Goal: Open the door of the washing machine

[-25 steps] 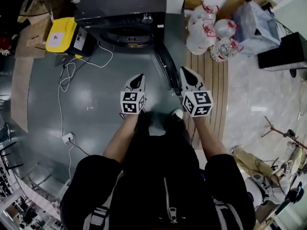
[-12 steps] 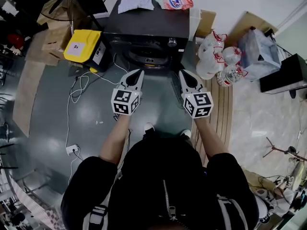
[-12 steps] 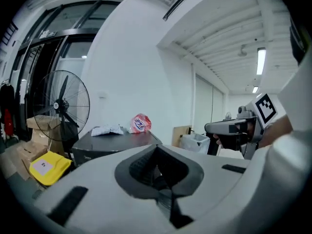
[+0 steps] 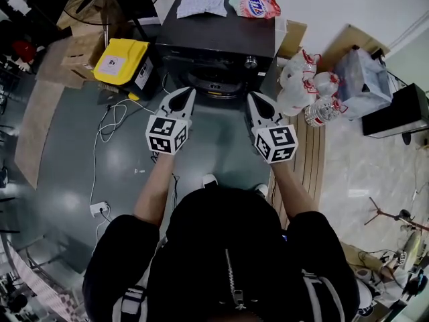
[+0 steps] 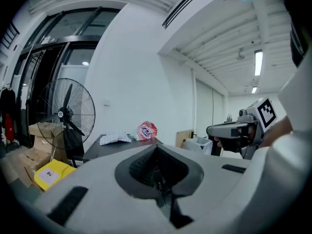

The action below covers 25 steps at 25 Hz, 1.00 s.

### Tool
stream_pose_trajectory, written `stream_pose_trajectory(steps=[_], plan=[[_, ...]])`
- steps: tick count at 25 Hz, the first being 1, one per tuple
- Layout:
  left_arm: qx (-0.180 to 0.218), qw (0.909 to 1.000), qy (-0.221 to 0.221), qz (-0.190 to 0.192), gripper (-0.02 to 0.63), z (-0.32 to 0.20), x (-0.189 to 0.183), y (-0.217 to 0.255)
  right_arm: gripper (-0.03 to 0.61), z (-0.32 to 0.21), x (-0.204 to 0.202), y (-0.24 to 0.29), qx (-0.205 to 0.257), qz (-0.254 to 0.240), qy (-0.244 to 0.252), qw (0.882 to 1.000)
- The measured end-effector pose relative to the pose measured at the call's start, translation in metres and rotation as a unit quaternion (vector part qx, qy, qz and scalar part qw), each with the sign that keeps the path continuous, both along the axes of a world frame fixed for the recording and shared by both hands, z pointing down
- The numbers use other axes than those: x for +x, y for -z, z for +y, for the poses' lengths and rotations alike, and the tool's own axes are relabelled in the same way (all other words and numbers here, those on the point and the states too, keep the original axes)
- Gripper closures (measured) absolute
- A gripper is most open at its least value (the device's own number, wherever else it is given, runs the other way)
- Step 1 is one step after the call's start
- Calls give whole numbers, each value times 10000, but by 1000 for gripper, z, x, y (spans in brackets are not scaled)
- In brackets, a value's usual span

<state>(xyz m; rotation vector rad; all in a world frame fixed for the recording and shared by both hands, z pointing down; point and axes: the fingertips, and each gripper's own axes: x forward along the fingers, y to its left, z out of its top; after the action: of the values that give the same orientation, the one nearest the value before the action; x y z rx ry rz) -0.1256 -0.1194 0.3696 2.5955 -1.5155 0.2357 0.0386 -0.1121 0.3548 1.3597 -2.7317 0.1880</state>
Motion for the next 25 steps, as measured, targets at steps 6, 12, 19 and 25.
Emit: stream_pose_trajectory(steps=[6, 12, 19, 25], plan=[[9, 10000, 61, 37, 611, -1, -19, 0, 577, -1, -15, -1, 2, 4, -24, 10000], [53, 9999, 95, 89, 611, -7, -26, 1, 577, -6, -19, -5, -4, -14, -39, 10000], [35, 9999, 129, 105, 611, -9, -28, 0, 577, -8, -18, -8, -38, 30, -41, 10000], [33, 9998, 153, 106, 611, -10, -26, -2, 576, -11, -12, -10, -84, -11, -61, 9999]])
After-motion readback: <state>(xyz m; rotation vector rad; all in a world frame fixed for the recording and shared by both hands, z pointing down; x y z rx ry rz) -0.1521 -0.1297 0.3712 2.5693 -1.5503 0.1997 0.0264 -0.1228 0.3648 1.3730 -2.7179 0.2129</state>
